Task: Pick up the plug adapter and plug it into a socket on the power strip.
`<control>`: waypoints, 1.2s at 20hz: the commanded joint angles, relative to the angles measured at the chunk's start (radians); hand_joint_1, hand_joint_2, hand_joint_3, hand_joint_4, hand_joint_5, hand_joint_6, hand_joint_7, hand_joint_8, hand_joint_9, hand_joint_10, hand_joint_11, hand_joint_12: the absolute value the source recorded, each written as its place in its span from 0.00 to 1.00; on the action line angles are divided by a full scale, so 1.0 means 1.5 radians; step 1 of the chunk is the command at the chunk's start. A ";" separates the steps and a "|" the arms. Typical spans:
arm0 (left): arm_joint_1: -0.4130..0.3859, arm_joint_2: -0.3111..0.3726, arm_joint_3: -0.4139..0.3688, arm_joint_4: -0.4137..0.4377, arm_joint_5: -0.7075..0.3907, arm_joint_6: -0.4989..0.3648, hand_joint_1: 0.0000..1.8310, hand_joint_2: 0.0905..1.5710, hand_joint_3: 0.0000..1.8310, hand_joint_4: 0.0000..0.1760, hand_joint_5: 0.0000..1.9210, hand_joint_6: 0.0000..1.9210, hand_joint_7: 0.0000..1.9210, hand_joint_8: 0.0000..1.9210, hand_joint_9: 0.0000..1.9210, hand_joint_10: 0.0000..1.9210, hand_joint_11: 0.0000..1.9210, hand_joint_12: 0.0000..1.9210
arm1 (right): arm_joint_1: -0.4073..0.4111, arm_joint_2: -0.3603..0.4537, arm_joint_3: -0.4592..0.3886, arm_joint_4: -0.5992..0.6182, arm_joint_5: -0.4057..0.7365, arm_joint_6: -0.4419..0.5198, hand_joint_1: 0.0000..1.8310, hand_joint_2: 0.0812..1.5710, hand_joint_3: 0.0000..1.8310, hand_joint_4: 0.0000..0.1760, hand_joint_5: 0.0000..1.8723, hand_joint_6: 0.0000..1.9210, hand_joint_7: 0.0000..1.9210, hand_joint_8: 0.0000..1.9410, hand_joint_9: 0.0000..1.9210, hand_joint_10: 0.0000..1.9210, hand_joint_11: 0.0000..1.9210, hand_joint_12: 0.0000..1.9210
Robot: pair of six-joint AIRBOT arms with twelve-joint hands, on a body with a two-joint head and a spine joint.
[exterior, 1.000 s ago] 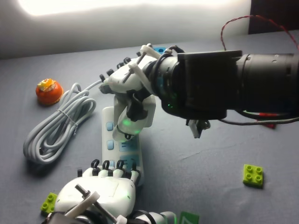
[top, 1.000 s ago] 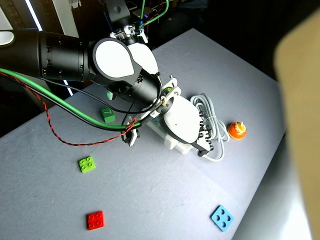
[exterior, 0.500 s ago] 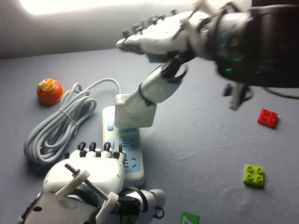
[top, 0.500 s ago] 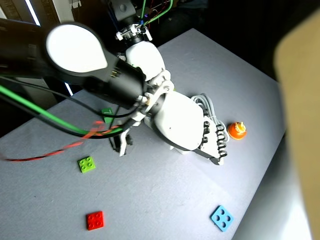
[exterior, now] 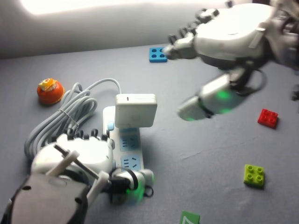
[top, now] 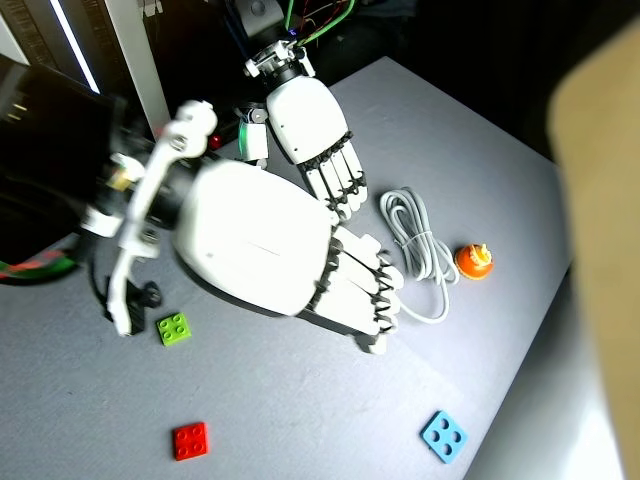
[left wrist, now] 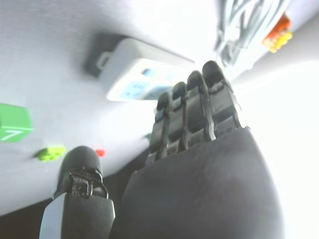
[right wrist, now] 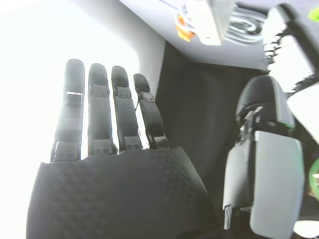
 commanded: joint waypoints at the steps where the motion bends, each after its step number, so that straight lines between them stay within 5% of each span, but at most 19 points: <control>1: -0.013 0.005 0.003 0.053 -0.034 0.005 0.05 0.77 0.00 0.00 0.17 0.00 0.20 0.00 0.21 0.01 0.02 0.42 | -0.001 0.032 -0.018 -0.024 0.034 -0.004 0.23 0.62 0.00 0.00 0.24 0.01 0.28 0.01 0.26 0.02 0.06 0.60; 3: -0.026 0.005 0.006 0.053 -0.039 0.012 0.13 0.78 0.00 0.00 0.29 0.01 0.32 0.01 0.33 0.03 0.13 0.53 | -0.010 0.073 -0.049 -0.019 0.026 -0.004 0.25 0.65 0.00 0.00 0.36 0.02 0.42 0.03 0.40 0.09 0.15 0.73; 4: -0.034 0.005 0.008 0.053 -0.046 0.019 0.16 0.79 0.00 0.00 0.34 0.01 0.38 0.02 0.39 0.05 0.18 0.57 | -0.014 0.093 -0.062 0.010 0.027 -0.013 0.25 0.66 0.00 0.00 0.41 0.02 0.47 0.04 0.39 0.26 0.20 0.79; 5: -0.038 0.005 0.009 0.053 -0.048 0.021 0.21 0.80 0.00 0.00 0.43 0.04 0.46 0.03 0.44 0.15 0.24 0.61 | -0.016 0.100 -0.066 0.023 0.028 -0.016 0.25 0.68 0.01 0.00 0.46 0.10 0.48 0.19 0.37 0.52 0.27 0.86; 6: -0.045 0.005 0.013 0.053 -0.050 0.026 0.23 0.81 0.00 0.00 0.46 0.08 0.48 0.06 0.40 0.34 0.27 0.68 | -0.024 0.112 -0.070 0.043 0.040 -0.015 0.25 0.70 0.00 0.00 0.44 0.34 0.45 0.42 0.38 0.67 0.33 0.88; 7: -0.050 0.005 0.016 0.053 -0.051 0.028 0.38 0.84 0.00 0.69 0.35 0.68 0.38 0.53 0.34 0.76 0.28 0.81 | -0.031 0.117 -0.070 0.043 0.044 -0.016 0.25 0.73 0.00 0.00 0.41 0.64 0.43 0.72 0.42 0.85 0.39 0.97; 8: -0.058 0.005 0.020 0.053 -0.053 0.031 0.33 0.82 0.00 0.00 0.30 0.84 0.34 0.81 0.32 0.91 0.27 0.94 | -0.035 0.119 -0.069 0.043 0.043 -0.015 0.25 0.75 0.00 0.00 0.36 0.85 0.41 0.90 0.44 0.97 0.46 0.99; 9: -0.064 0.005 0.022 0.053 -0.055 0.036 0.34 0.81 0.00 0.00 0.34 0.96 0.40 0.96 0.40 0.98 0.36 0.99 | -0.039 0.120 -0.069 0.043 0.041 -0.011 0.27 0.75 0.00 0.00 0.37 0.97 0.45 0.98 0.52 0.99 0.56 1.00; 10: -0.071 0.005 0.025 0.053 -0.057 0.039 0.36 0.81 0.00 0.00 0.37 0.99 0.42 0.99 0.44 1.00 0.41 1.00 | -0.040 0.120 -0.070 0.043 0.035 -0.001 0.28 0.75 0.00 0.00 0.41 0.99 0.47 1.00 0.55 1.00 0.62 1.00; 13: -0.095 0.005 0.033 0.053 -0.061 0.053 0.33 0.87 0.01 0.00 0.65 1.00 0.65 1.00 0.66 1.00 0.66 1.00 | -0.042 0.124 -0.078 0.049 0.023 -0.001 0.28 0.79 0.00 0.00 0.55 1.00 0.60 1.00 0.69 1.00 0.80 1.00; 15: -0.112 0.005 0.037 0.053 -0.065 0.060 0.31 0.89 0.00 0.00 0.74 1.00 0.74 1.00 0.75 1.00 0.77 1.00 | -0.048 0.130 -0.088 0.049 0.014 -0.014 0.26 0.86 0.01 0.00 0.58 1.00 0.64 1.00 0.74 1.00 0.84 1.00; 24: -0.155 0.012 0.054 0.053 -0.066 0.077 0.35 0.87 0.00 0.00 0.68 1.00 0.72 1.00 0.73 1.00 0.76 1.00 | -0.058 0.130 -0.090 0.049 0.000 0.017 0.27 0.91 0.00 0.00 0.55 1.00 0.61 1.00 0.70 1.00 0.82 1.00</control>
